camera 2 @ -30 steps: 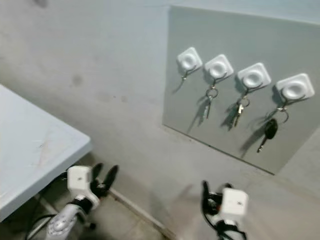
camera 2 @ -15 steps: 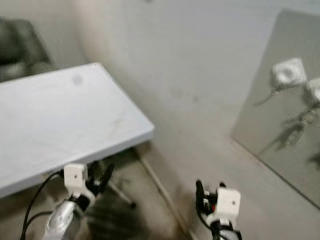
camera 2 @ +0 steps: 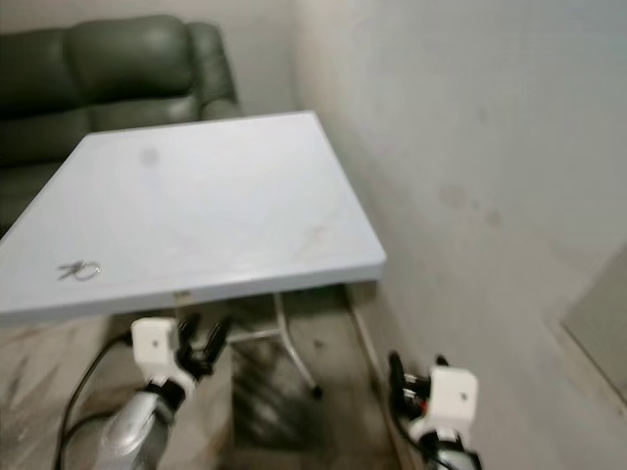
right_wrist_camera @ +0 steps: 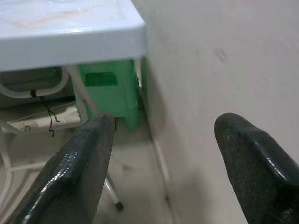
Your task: Hang keys on a hook
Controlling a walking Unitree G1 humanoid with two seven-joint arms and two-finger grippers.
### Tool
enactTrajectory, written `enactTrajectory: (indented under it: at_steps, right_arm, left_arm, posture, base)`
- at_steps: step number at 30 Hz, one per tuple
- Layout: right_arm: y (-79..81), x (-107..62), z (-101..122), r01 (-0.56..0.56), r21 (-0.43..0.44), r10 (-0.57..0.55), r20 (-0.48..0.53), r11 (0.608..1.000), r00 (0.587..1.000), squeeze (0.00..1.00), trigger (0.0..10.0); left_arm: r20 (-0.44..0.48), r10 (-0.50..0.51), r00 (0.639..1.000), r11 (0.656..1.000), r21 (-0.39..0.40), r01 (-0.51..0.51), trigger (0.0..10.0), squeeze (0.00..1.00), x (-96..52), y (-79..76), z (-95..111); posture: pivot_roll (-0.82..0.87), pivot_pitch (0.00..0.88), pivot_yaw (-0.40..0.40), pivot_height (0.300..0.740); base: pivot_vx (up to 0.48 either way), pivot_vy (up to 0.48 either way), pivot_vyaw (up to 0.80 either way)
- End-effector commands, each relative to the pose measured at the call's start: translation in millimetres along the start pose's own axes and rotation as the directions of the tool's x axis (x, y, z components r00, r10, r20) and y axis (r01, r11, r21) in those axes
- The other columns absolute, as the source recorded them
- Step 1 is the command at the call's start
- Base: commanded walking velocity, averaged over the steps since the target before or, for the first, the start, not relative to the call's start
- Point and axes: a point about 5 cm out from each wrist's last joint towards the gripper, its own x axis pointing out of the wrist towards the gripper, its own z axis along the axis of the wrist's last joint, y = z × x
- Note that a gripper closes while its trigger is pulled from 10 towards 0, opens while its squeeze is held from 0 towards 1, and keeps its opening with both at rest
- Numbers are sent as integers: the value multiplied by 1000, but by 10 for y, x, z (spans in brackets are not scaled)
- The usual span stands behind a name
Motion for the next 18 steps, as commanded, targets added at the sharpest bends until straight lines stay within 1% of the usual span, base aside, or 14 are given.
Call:
enactTrajectory:
  at_steps: [1, 6, 7, 9, 13, 17, 18]
  right_arm:
    - [123, 58, 49, -35, 22, 35, 20, 999, 999, 0, 10000]
    - [154, 107, 156, -53, 31, 51, 60, 998, 997, 0, 10000]
    - [154, 107, 156, -53, 31, 51, 60, 998, 997, 0, 10000]
    - [165, 142, 257, -62, 55, 56, 103, 997, 993, 0, 10000]
    - [184, 166, 304, -67, 81, 57, 122, 994, 991, 0, 10000]
    - [228, 189, 358, -88, 75, 77, 139, 993, 987, 0, 10000]
    - [232, 192, 364, -91, 75, 80, 141, 993, 987, 0, 10000]
  left_arm:
    - [16, 33, 999, 999, 1, -33, 10000, 0, -5, 109, 77]
    - [77, 45, 996, 999, -17, -44, 10000, 0, 42, 128, 209]
    - [77, 45, 996, 999, -17, -44, 10000, 0, 42, 128, 209]
    - [99, 70, 993, 996, -61, -64, 10000, 0, 59, 156, 262]
    - [100, 80, 992, 995, -74, -73, 10000, 0, 68, 171, 267]
    - [110, 94, 989, 990, -112, -82, 10000, 0, 99, 176, 302]
    - [110, 96, 989, 990, -115, -83, 10000, 0, 104, 177, 304]
  posture:
    - [-45, 26, 10, 740]
    - [-50, 17, 12, 740]
    - [-50, 17, 12, 740]
    - [-51, 14, 15, 740]
    - [-50, 13, 16, 740]
    - [-48, 14, 14, 740]
    - [-48, 14, 14, 740]
  base:
    - [0, 0, 800]
    - [0, 0, 800]
    - [0, 0, 800]
    - [0, 0, 0]
    - [0, 0, 0]
    - [0, 0, 0]
    - [0, 307, 0]
